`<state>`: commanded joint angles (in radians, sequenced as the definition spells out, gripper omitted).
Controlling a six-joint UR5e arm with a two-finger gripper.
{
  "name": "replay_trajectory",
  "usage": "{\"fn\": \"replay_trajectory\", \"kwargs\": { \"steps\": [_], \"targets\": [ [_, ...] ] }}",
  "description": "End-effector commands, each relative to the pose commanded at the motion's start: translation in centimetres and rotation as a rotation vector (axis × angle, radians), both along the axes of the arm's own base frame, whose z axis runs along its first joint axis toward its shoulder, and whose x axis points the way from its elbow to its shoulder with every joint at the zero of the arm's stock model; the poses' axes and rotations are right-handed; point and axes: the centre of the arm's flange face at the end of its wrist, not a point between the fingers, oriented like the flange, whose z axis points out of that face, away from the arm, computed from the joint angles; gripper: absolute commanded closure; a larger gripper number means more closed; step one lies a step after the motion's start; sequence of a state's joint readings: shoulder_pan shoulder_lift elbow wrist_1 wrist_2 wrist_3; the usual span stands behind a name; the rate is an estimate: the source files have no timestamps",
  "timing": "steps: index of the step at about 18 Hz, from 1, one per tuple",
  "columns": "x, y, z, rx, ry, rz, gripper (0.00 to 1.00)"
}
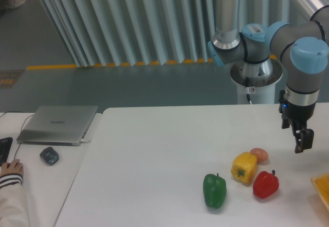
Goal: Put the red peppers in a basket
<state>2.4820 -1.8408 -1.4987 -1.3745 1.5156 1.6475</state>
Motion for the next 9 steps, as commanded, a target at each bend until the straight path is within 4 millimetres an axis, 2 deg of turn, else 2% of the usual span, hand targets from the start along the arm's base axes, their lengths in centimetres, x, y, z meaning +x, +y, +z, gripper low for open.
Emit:
{"fn": "replay_trajectory", "kwargs": {
  "steps": [6,9],
  "targets": [
    [0.3,0.2,0.1,0.012,-0.004,0.0,0.0],
    [0.7,0.2,-1.2,0.069,-0.012,0.023,0.0]
  ]
}}
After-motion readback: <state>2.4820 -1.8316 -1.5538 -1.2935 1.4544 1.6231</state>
